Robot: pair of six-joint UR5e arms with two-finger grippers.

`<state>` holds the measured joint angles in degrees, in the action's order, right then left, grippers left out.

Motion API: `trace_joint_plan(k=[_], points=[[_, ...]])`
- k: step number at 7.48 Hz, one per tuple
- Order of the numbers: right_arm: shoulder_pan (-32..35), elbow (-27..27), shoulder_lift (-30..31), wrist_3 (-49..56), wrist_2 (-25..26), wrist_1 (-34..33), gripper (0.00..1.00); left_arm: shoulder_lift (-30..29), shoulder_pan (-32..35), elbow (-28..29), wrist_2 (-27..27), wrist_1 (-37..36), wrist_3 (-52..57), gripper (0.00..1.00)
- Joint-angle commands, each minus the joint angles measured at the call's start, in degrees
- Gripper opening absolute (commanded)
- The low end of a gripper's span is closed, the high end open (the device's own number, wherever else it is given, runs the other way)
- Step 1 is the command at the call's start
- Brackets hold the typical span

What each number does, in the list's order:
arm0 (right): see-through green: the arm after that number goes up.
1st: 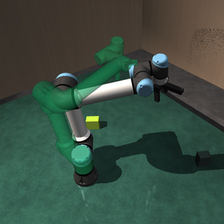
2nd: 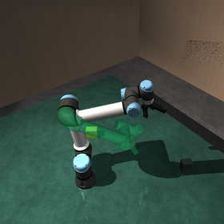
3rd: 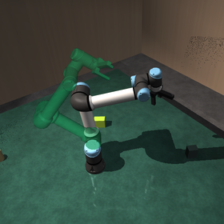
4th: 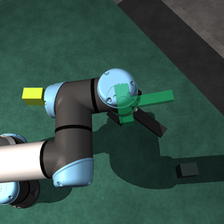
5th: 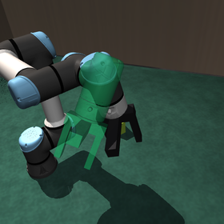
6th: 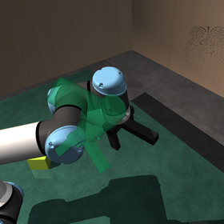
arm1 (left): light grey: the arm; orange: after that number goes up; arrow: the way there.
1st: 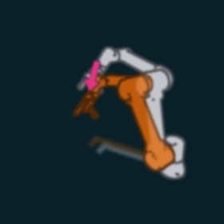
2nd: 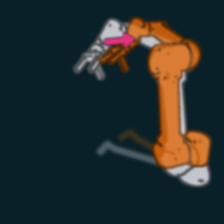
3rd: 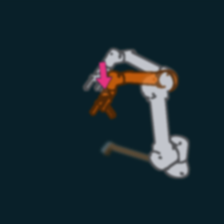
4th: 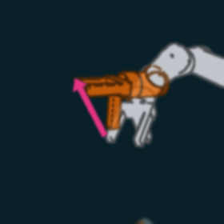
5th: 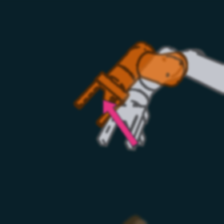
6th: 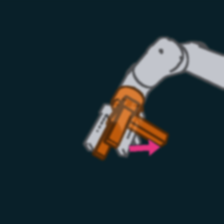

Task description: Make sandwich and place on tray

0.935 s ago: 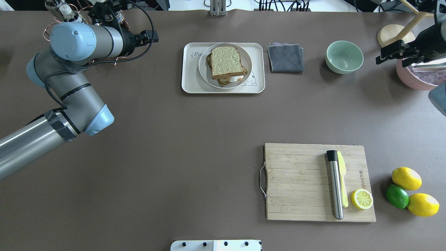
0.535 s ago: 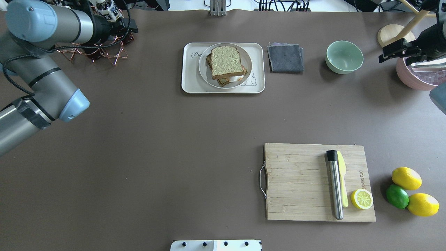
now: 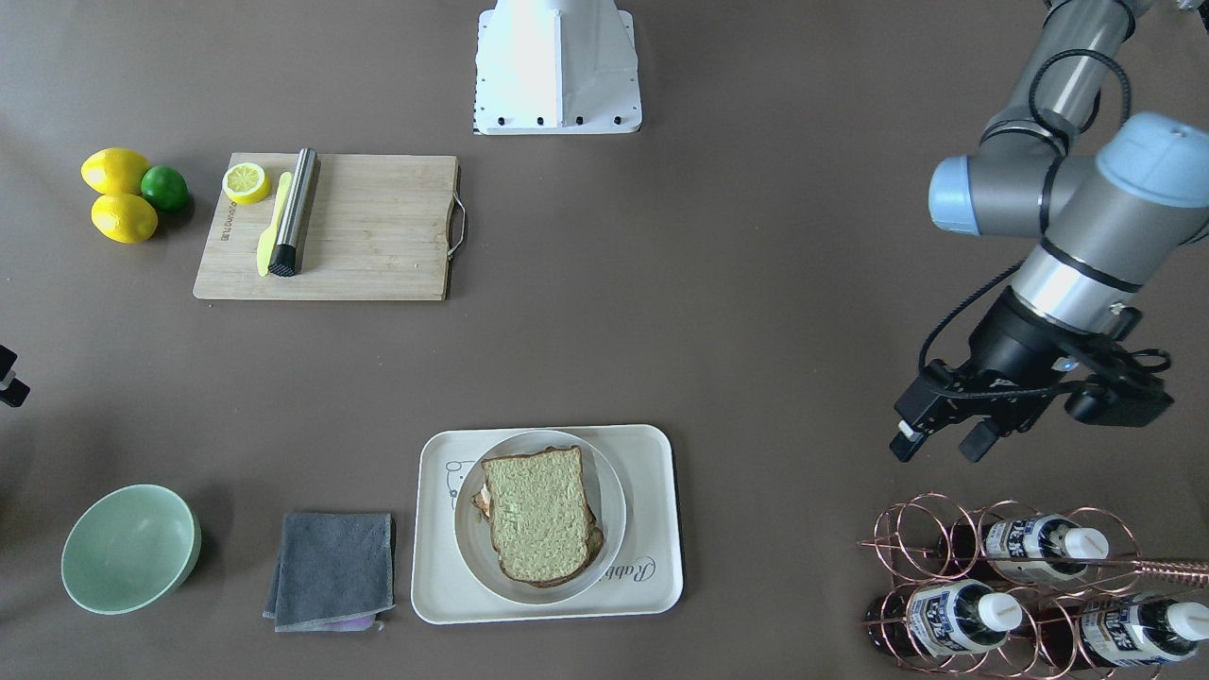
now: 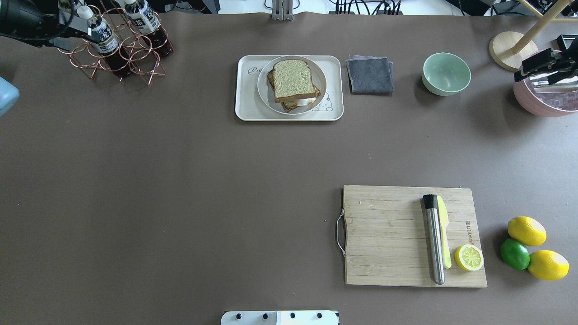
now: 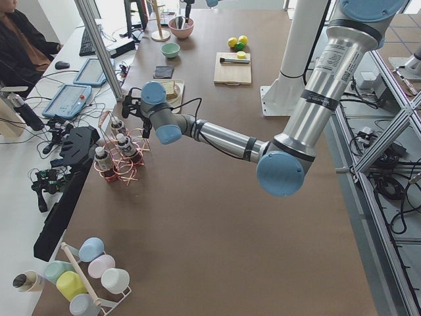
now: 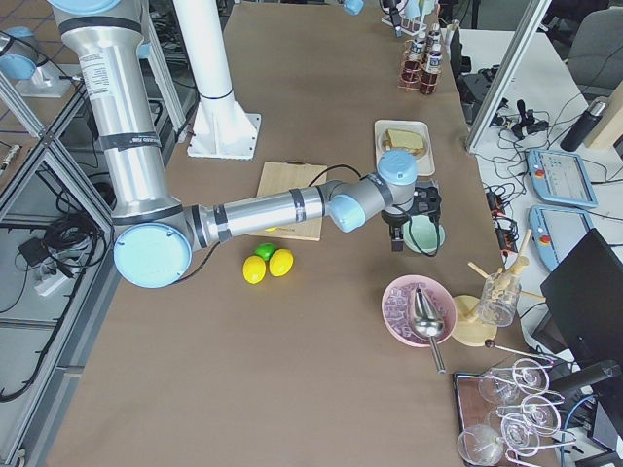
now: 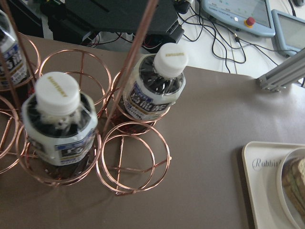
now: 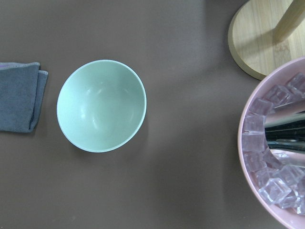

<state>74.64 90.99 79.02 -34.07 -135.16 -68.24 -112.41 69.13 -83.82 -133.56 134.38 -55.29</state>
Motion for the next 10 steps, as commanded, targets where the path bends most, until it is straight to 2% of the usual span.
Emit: trace_joint_plan(k=[1,2,3,4,5,6,7,8,9,10], points=[[5.23,-1.69,0.35,12.90,-2.91,-6.32,1.00,6.04,6.88,0.06,-8.63,-0.87,14.89,0.98],[7.42,-1.51,0.09,24.37,-1.52,-15.86,1.00,7.71,8.81,-0.38,-9.25,-6.71,26.52,0.98],[8.84,-0.90,-0.35,33.19,3.71,-23.35,1.00,8.25,11.35,-0.47,-8.04,-13.73,38.56,0.98],[10.50,-0.46,-1.57,37.54,9.94,-28.91,1.00,8.43,15.29,-0.73,-5.94,-21.02,48.69,0.98],[12.17,-0.46,-1.06,38.97,11.40,-32.53,1.00,8.87,17.42,-1.34,-0.61,-27.36,55.75,0.98],[14.63,-0.46,-0.01,41.60,11.50,-35.18,1.00,9.22,18.92,-4.04,6.14,-36.56,63.30,0.98],[16.65,-0.46,1.56,45.89,10.81,-36.94,1.00,12.18,19.55,-8.51,8.12,-44.91,66.34,0.98],[17.63,-0.37,2.88,46.97,10.02,-38.09,1.00,16.56,19.55,-13.60,6.75,-49.70,66.19,0.98],[17.99,0.67,4.90,46.90,8.35,-38.71,1.00,20.87,19.46,-15.04,3.95,-49.66,66.10,0.98],[17.99,1.64,6.83,46.90,6.42,-38.46,1.00,22.22,19.46,-14.97,3.58,-49.57,66.28,0.98]])
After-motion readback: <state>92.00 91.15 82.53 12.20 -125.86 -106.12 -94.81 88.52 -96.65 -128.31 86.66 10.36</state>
